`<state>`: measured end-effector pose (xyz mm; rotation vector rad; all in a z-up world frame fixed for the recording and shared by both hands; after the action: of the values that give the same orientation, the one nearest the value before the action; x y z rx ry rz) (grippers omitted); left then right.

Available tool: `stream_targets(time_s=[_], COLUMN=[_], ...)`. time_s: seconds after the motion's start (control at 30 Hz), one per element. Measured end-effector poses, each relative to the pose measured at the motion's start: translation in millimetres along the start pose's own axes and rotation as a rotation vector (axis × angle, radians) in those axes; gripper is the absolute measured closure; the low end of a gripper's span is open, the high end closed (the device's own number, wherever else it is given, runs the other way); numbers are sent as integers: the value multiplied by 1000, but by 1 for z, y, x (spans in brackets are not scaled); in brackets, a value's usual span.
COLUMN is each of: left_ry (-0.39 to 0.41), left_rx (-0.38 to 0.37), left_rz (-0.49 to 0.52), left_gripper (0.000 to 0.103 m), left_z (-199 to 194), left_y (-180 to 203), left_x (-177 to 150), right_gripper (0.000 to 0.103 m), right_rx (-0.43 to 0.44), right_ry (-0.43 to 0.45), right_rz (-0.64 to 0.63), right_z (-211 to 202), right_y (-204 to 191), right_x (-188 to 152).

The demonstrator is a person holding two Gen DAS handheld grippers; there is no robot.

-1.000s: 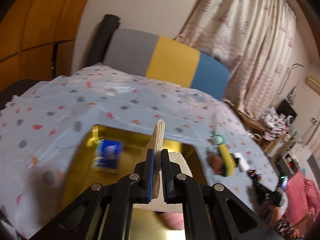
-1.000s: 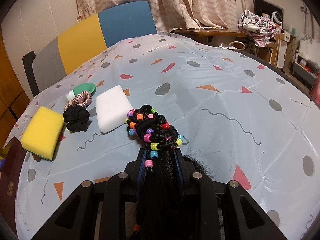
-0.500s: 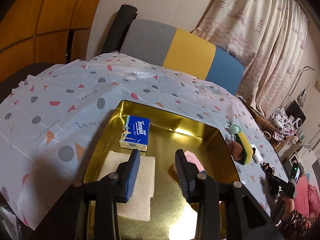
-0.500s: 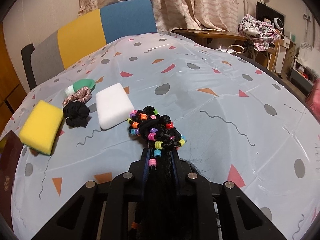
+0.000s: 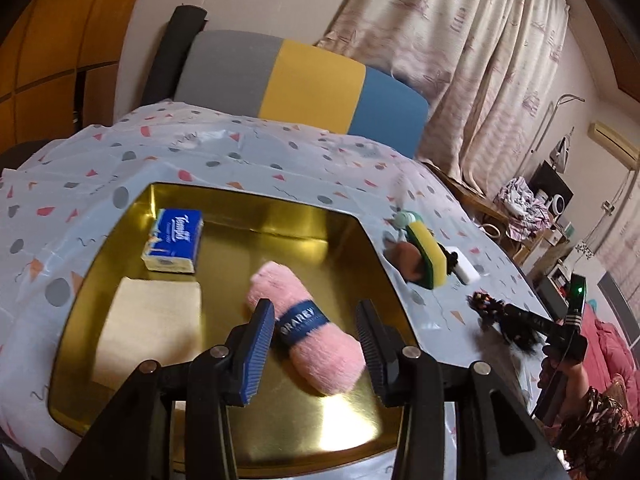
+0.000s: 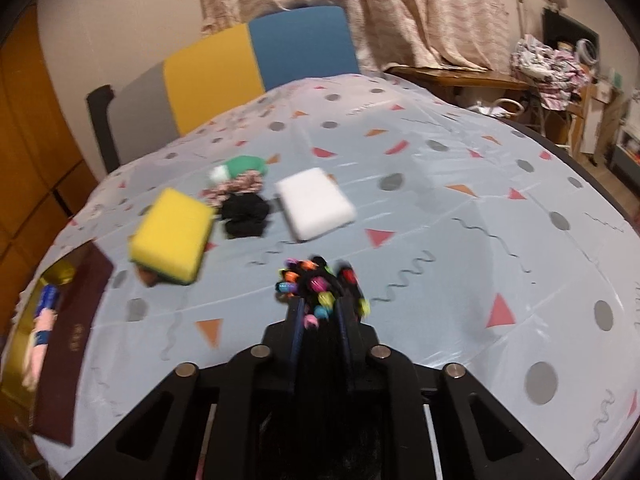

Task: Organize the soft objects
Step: 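Carry the black beaded wig with the right tool toward the gold tray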

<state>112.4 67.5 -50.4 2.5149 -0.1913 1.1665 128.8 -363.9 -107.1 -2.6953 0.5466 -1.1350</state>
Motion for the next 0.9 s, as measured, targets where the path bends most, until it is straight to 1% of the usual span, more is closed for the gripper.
stream_targets(time_s=[0.07,0.1,0.13,0.17,0.2,0.23,0.27,0.3,0.33,0.4,0.47,0.5,0.53,0.57,0.63,0.73,0.8,0.9], left_ry=[-1,-2,-2,-2,-3,-5,-6,-7,-10,-10,-8,-9,-9,-7,-10,-24,-40,-40], left_rx=[-4,-5,-4,-5,-9,-13,-14,-13,-14,-17,-16,-17,-17,-15,-7,-6,2,2], left_rz=[-5,-7,-11,-14,-18,-20,-22,-21,-22,-26,-32,-38,-43,-46,-55,-75,-87,-100], left_gripper=[60,60,60,60,60,60,60,60,60,60,60,60,60,60,60,60,60,60], left_z=[0,0,-1,-1,-2,-1,-2,-2,-2,-2,-3,-3,-3,-4,-3,0,3,2], left_y=[2,2,3,2,3,3,3,4,4,4,3,2,1,0,-2,-6,-9,-10], left_x=[-1,-2,-2,-3,-3,-3,-3,-4,-4,-4,-5,-5,-6,-5,-6,-9,-11,-12], right_gripper=[95,95,95,95,89,77,70,55,49,49,58,74,86,86,86,86,86,86], right_rx=[27,27,11,-25,-61,-85,-104,-143,-169,-172,-175,-170,-151,-113,-85,-37,20,118], right_ry=[-2,-4,-9,-18,-36,-54,-57,-55,-57,-89,-151,-147,-131,-123,-102,-71,-56,-43], right_rz=[-21,-31,-45,-59,-57,-51,-46,-45,-43,-25,-10,-11,-20,-31,-60,-134,-155,-177], right_z=[-3,-3,-2,0,5,9,12,14,16,24,35,35,33,28,20,6,-4,-16], right_y=[-14,-19,-24,-27,-27,-26,-23,-20,-17,-10,-3,-2,-4,-9,-20,-49,-72,-111], right_x=[-2,-2,-3,-3,-4,-6,-6,-6,-7,-11,-20,-21,-21,-20,-18,-13,-10,-5])
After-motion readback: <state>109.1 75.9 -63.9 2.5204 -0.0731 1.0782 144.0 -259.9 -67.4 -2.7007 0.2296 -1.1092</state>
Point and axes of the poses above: each gripper's, at about its wrist camera, not at the fingertips, and z roughly the way its jaws point, y to its right, x to its top, the point moved 5 cm from there along z, roughly the way its jaws point, and after that the axes turned 6 degrees about z, right-handed, at the moved point
